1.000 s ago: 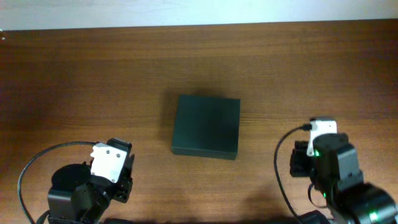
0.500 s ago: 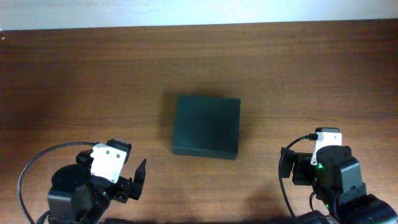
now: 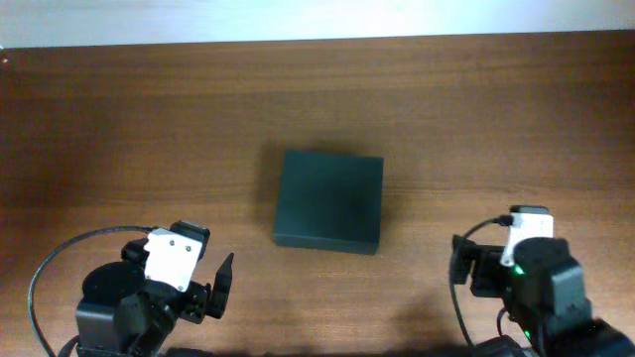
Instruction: Pack container
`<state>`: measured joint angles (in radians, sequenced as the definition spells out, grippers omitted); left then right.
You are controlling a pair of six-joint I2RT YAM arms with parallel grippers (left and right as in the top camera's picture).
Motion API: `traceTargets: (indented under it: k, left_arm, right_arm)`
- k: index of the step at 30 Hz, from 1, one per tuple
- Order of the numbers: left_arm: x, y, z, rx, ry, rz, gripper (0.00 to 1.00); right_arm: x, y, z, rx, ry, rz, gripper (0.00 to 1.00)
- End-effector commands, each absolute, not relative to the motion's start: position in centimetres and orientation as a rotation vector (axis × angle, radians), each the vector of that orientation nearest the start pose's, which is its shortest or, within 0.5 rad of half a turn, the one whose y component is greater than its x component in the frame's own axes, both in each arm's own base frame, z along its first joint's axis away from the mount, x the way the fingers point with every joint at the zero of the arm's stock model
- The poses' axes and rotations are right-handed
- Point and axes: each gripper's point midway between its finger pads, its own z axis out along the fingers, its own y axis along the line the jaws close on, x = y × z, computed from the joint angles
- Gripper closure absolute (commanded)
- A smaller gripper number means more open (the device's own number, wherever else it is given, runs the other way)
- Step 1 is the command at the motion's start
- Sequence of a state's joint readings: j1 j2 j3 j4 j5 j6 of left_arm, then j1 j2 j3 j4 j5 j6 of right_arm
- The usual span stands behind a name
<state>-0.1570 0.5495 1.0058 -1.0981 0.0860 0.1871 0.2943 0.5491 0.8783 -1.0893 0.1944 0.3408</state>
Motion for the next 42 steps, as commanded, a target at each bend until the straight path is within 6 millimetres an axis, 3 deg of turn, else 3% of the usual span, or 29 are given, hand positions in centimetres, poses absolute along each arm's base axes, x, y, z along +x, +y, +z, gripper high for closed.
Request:
traceTargets:
  k: [1,5,8,18,27,33,42]
  left_arm:
    - [17.9,-4.4,26.5,0.438,2.163,-0.072,0.01]
    - [17.9,-4.4,26.5,0.438,2.163,-0.072,0.01]
    - [17.9,-4.4,26.5,0.438,2.163,-0.072,0.01]
    - [17.9,-4.4,26.5,0.438,2.163,-0.072,0.01]
    - [17.9,-4.4,26.5,0.438,2.163,-0.072,0.01]
    - [17.9,-4.4,26.5,0.438,2.163,-0.072,0.01]
    - [17.9,-4.4,26.5,0.438,2.163,-0.072,0.01]
  right_arm:
    - [17.0,0.4,24.7,0.238,2.138,0.114,0.01]
    - [15.3,-1.7,27.8,0.319,1.899,0.092,0.01]
    - [15.6,-2.4,28.6,0.325,1.758,0.069,0.01]
    - [22.3,-2.8,23.5,0.339,1.507,0.049,0.01]
    - [24.3,-2.2,16.1,0.242,1.618,-0.029,0.01]
    - [24.5,-1.1,16.0,0.159,1.634,-0.003,0.01]
    - [24.5,-1.1,16.0,0.16,1.633,-0.004,0.01]
